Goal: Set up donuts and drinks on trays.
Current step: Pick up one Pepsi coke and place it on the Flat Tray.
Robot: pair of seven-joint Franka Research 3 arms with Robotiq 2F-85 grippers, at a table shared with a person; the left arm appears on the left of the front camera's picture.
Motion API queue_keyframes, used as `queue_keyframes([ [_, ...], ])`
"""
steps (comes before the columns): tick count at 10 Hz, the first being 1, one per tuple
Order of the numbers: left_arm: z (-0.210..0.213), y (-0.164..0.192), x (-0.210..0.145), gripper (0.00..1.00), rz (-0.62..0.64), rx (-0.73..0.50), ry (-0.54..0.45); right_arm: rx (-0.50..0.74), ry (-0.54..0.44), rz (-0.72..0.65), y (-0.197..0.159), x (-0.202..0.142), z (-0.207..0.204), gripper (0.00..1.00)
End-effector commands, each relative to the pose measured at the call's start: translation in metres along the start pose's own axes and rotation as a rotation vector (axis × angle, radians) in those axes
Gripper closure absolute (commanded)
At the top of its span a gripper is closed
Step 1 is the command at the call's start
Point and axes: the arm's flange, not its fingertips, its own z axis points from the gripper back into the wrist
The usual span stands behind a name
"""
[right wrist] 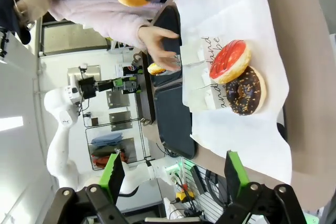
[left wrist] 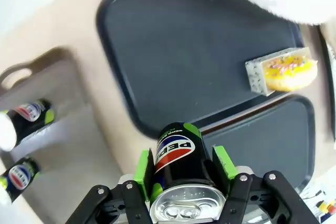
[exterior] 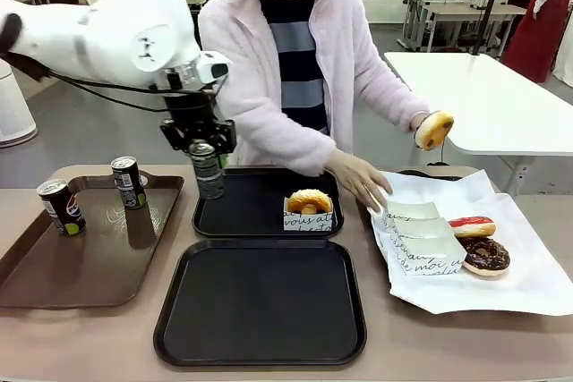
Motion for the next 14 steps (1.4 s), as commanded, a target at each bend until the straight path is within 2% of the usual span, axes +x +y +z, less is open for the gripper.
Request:
queue_keyframes([
  [1, 0.007, 0.001, -0.010, 0.42, 0.015, -0.052, 0.124, 0.017, -0.004, 0.008, -0.001, 0.000, -0.001, 0.00],
  [2, 0.027, 0.006, -0.056, 0.42, -0.063, -0.060, 0.225, 0.017, -0.004, 0.008, -0.001, 0.000, -0.001, 0.00],
  [3, 0.047, 0.016, -0.104, 0.42, -0.148, -0.100, 0.242, 0.017, -0.004, 0.008, -0.001, 0.000, -0.001, 0.00],
  [4, 0.058, 0.024, -0.138, 0.42, -0.182, -0.112, 0.237, 0.017, -0.004, 0.008, -0.001, 0.000, -0.001, 0.00],
  [5, 0.062, 0.026, -0.151, 0.42, -0.176, -0.102, 0.227, 0.017, -0.004, 0.008, -0.001, 0.000, -0.001, 0.00],
  [7, 0.062, 0.025, -0.160, 0.42, -0.168, -0.097, 0.225, 0.017, -0.004, 0.008, -0.001, 0.000, -0.001, 0.00],
  [8, 0.060, 0.020, -0.155, 0.42, -0.170, -0.093, 0.258, 0.017, -0.004, 0.008, -0.001, 0.000, -0.001, 0.00],
  [14, 0.060, 0.020, -0.155, 0.42, -0.170, -0.093, 0.258, 0.017, -0.004, 0.008, -0.001, 0.000, -0.001, 0.00],
])
